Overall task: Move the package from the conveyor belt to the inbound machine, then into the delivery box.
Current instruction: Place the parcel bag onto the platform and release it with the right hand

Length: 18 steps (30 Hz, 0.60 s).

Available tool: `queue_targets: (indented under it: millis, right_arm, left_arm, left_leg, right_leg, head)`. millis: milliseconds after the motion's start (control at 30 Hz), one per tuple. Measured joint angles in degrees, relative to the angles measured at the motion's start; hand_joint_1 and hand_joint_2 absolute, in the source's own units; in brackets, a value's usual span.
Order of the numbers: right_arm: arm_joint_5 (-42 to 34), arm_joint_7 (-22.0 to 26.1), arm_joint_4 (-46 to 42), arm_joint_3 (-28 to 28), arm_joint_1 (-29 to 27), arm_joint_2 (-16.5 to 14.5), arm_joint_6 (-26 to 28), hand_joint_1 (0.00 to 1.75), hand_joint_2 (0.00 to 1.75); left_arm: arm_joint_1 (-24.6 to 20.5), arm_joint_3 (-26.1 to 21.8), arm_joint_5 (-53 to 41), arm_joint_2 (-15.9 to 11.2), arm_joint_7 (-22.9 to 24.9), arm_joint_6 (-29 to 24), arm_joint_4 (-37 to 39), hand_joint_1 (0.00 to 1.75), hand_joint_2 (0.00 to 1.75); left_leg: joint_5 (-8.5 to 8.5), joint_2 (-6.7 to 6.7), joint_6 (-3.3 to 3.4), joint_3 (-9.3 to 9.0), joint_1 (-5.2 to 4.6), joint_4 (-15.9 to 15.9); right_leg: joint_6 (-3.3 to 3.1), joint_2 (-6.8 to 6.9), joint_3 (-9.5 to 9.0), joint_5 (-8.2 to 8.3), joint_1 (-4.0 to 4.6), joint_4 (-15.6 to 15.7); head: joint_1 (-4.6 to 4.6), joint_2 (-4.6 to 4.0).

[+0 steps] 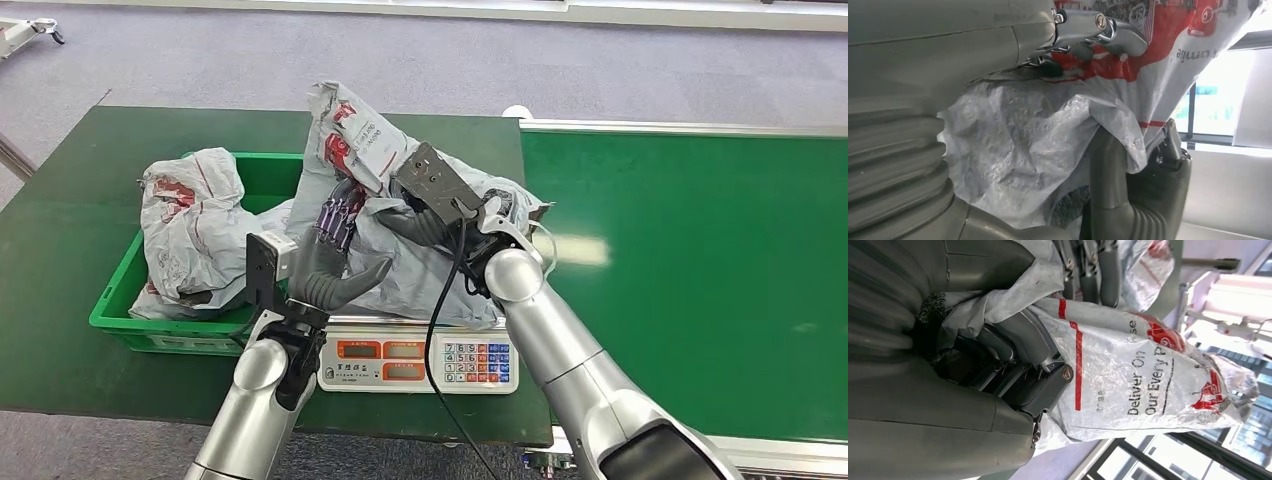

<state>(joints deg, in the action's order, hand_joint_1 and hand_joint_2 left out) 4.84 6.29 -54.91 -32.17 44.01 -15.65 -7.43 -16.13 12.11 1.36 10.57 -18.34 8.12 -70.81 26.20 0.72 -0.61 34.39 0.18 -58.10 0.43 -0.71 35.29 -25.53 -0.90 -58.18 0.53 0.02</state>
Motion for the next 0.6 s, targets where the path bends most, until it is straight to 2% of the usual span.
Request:
queue_targets:
  millis: [133,167,267,333,433,600]
  right_arm:
    - [0.99,0.19,-2.05,-2.73,-1.6,0.02,4.47,0.05,1.75]
    - [2.32,0.15,-2.61,-3.47,-2.18,0.03,6.59,0.0,1.75]
    - [6.31,-0.1,-4.43,-4.48,-4.51,0.41,12.34,0.0,1.75]
    - [7.62,0.51,-5.78,-4.04,-6.86,1.18,14.35,0.0,1.75]
    - [6.68,2.55,-8.13,-1.89,-10.77,2.61,14.58,0.0,1.75]
    - [-1.11,5.79,-13.42,3.93,-16.65,5.47,10.73,0.0,1.75]
  left_arm:
    - [-0.39,-0.72,-5.38,-0.09,-0.22,-4.16,-0.03,0.0,1.75]
    - [-0.52,-0.91,-7.31,-0.15,-0.11,-5.39,-0.04,0.0,1.75]
    - [-0.63,-1.5,-13.28,-0.26,0.25,-8.03,-0.23,0.0,1.75]
    - [-0.61,-1.79,-17.81,-0.36,0.48,-9.68,-0.39,0.0,1.75]
    - [-1.05,-1.9,-25.39,-0.67,1.65,-11.74,0.06,0.0,1.75]
    - [-4.16,-1.84,-38.34,-2.02,3.47,-13.39,4.86,0.0,1.75]
  left_leg:
    - [0.0,-0.01,0.0,0.0,0.0,0.0]
    - [0.0,-0.01,0.0,-0.01,0.0,0.0]
    - [0.0,0.01,0.0,-0.01,0.0,0.0]
    - [0.01,0.01,0.0,-0.01,0.0,0.0]
    - [0.01,0.02,0.01,-0.01,0.0,-0.01]
    - [0.02,0.06,0.02,-0.01,-0.01,-0.04]
  right_leg:
    - [0.0,-0.01,0.02,0.0,0.01,0.0]
    - [-0.01,-0.01,0.03,-0.01,0.02,0.0]
    - [-0.01,0.01,0.03,-0.02,0.03,0.01]
    - [-0.01,0.01,0.03,-0.02,0.01,0.01]
    - [-0.01,0.02,0.04,-0.02,-0.04,0.02]
    - [0.01,0.06,0.03,-0.01,-0.06,0.03]
  head:
    - [0.01,0.0]
    - [0.01,0.0]
    - [0.01,0.0]
    - [0.0,0.0]
    - [0.0,0.0]
    - [-0.01,0.0]
